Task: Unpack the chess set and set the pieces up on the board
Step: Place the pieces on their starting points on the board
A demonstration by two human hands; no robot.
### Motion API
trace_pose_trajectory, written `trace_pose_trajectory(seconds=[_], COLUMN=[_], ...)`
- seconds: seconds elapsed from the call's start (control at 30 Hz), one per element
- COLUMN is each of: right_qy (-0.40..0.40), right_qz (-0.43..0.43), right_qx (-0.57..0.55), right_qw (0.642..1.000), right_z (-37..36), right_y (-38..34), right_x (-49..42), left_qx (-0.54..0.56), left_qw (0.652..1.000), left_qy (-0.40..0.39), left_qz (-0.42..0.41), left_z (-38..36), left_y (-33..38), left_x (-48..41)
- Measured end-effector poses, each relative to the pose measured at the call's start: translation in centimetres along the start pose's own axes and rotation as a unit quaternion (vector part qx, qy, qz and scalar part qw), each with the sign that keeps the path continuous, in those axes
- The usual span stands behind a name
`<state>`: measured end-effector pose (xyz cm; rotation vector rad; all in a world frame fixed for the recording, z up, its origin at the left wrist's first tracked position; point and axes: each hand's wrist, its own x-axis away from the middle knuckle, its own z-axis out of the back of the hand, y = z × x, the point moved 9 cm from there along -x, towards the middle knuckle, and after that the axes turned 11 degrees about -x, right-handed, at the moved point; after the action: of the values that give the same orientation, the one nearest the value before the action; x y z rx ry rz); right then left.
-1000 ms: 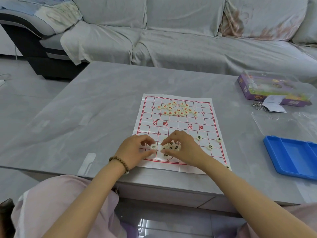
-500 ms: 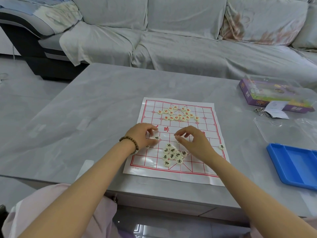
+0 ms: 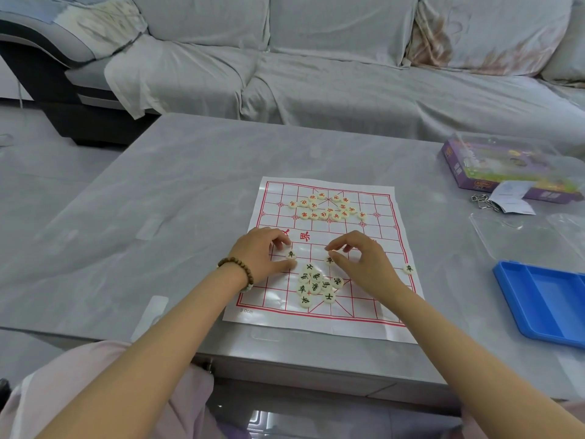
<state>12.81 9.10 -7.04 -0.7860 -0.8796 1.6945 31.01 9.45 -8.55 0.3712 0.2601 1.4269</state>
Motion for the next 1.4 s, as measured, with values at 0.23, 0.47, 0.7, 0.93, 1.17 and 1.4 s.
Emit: trace_pose_trajectory(seconds=[0.23, 0.47, 0.7, 0.93, 1.17, 1.4], right_qy=[0.010, -0.037, -0.025, -0.010, -0.003, -0.001], right_qz=[-0.008, -0.037, -0.019, 0.006, 0.053, 0.062], right_qx=[0.040, 0.119, 0.135, 0.107, 0.079, 0.082], right_qw=[0.999, 0.992, 0.990, 0.994, 0.995, 0.995], right_z=[0.7, 0.2, 0.1, 0.2, -0.1, -0.7], right_y=[0.3, 0.9, 1.0, 0.0, -1.0, -1.6], right_x=[0.0, -0.4, -0.7, 0.2, 1.8, 2.3], left_qx=[-0.005, 0.005, 0.004, -0.015, -0.271, -0.262], left_qw=[1.000, 1.000, 1.000, 0.999, 0.934, 0.943], left_qy=[0.008, 0.000, -0.003, 0.037, 0.072, 0.039], left_qz=[0.004, 0.006, 0.007, -0.036, -0.223, -0.200], left_z=[0.0, 0.0, -0.1, 1.3, -1.5, -1.0], left_y=[-0.1, -0.1, -0.2, 1.3, 3.1, 2.5], left_x=[0.1, 0.1, 0.1, 1.9, 7.7, 8.3])
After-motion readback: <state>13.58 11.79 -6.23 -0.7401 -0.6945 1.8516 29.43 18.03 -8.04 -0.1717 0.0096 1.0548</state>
